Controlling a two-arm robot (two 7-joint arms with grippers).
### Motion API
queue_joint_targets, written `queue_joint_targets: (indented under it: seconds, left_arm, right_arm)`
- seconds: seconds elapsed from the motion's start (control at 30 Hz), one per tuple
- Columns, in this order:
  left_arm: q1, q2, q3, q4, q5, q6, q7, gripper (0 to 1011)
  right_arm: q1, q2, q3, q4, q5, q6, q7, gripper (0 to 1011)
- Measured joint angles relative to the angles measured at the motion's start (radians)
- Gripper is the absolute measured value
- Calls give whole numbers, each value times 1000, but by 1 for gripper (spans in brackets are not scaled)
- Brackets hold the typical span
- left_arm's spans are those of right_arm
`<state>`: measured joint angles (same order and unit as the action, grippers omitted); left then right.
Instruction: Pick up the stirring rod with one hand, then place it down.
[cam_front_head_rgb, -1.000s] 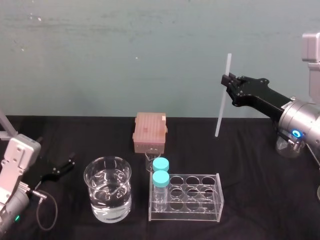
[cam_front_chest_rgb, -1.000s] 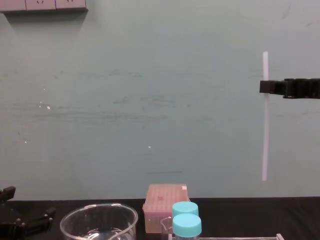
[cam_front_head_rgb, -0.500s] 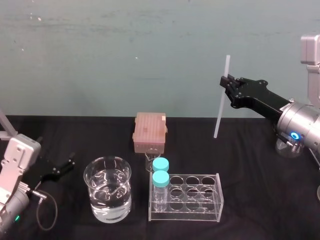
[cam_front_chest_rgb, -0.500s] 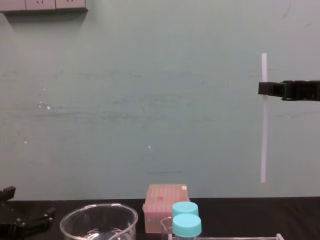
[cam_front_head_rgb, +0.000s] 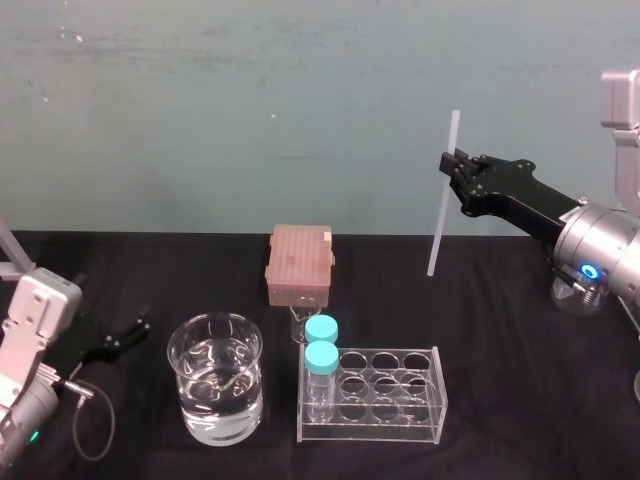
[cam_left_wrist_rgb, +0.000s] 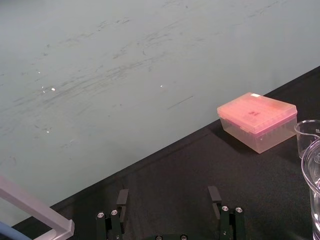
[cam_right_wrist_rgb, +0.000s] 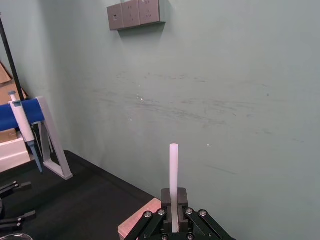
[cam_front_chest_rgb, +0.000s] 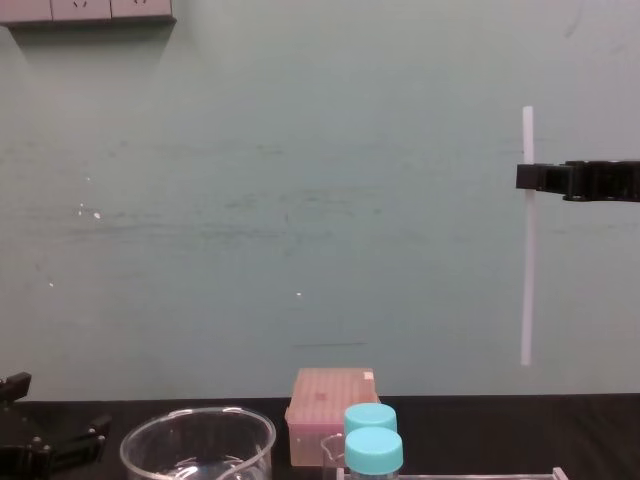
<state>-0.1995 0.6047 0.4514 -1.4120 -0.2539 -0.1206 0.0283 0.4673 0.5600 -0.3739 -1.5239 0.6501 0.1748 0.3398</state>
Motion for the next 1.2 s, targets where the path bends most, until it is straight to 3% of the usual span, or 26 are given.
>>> queue_joint_targets:
  seconds: [1.2]
  left_arm:
    - [0,0,0,0,0,0,0,1005]
  right_arm:
    - [1,1,0,0,1,0,0,67]
